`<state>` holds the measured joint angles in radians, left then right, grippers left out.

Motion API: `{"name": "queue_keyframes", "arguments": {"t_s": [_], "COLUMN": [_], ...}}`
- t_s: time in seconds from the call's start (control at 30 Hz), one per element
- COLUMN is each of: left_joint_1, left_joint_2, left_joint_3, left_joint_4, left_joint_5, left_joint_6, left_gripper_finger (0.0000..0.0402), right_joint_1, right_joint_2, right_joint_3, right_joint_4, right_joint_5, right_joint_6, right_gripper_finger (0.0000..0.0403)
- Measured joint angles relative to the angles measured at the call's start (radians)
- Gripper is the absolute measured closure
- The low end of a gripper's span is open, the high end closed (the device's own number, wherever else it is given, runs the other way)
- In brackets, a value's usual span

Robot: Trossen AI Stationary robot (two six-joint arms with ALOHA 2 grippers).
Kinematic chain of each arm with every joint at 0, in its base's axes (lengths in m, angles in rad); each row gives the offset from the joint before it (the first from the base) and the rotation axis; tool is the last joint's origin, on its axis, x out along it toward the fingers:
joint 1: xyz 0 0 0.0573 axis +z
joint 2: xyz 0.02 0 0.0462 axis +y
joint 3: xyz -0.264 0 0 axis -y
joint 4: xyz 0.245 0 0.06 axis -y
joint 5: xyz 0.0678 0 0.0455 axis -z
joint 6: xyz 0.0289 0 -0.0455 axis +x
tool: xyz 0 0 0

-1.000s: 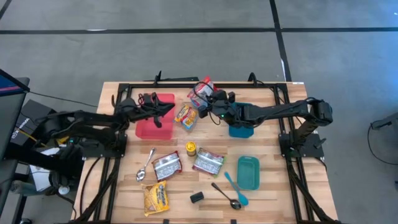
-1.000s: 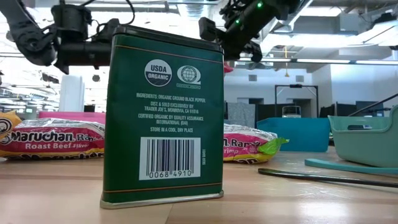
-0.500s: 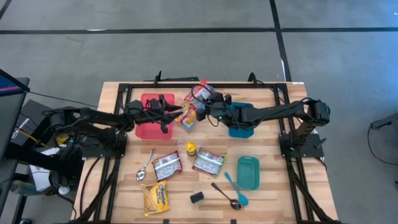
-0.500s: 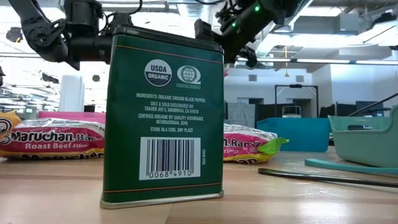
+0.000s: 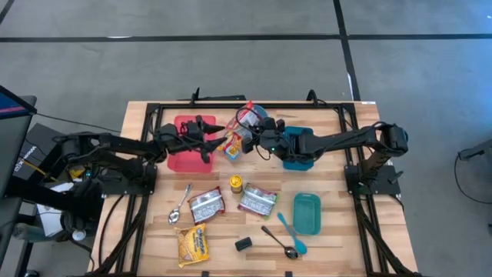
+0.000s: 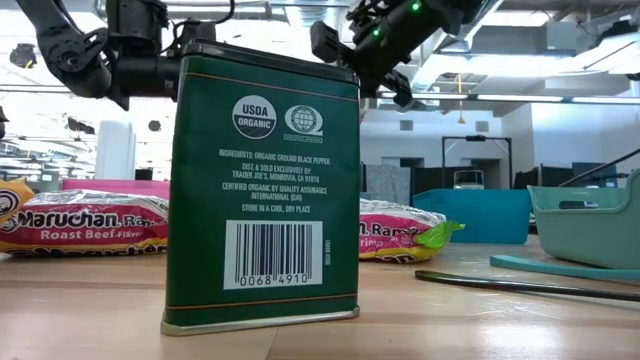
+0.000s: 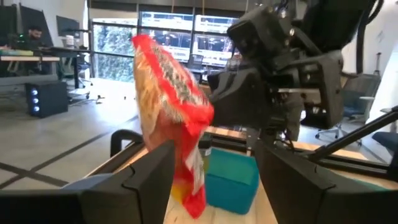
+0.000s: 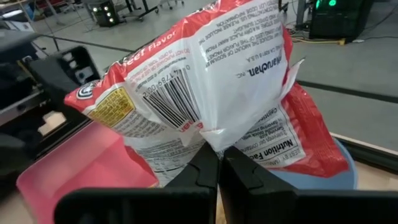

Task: Pick & Place Food Item
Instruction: Put the orange noodle pack into the red bin

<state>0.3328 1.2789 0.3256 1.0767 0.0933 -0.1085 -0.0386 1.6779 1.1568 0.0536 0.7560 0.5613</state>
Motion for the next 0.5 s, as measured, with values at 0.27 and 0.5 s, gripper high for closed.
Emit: {"name": "queue_keyframes", "arguments": {"t_s": [0.27, 0.5], "left_joint_1": [-0.018, -0.018], "left_joint_2": [0.0, 0.0], "left_joint_3": [0.022, 0.022], "left_joint_4": [-0.065, -0.066], "left_joint_5": [-0.025, -0.042], "left_joint_6": [0.0, 0.0], "left_gripper_finger": [0.0186, 0.0179], "right_joint_1": [0.021, 0.035], "right_joint_2": [0.024, 0.028], "right_joint_3": [0.002, 0.0], "right_joint_4": [0.014, 0.01], "right_joint_5": [0.001, 0.001], "right_joint_6": [0.0, -0.001], "right_gripper_finger": [0.0403, 0.0403]}}
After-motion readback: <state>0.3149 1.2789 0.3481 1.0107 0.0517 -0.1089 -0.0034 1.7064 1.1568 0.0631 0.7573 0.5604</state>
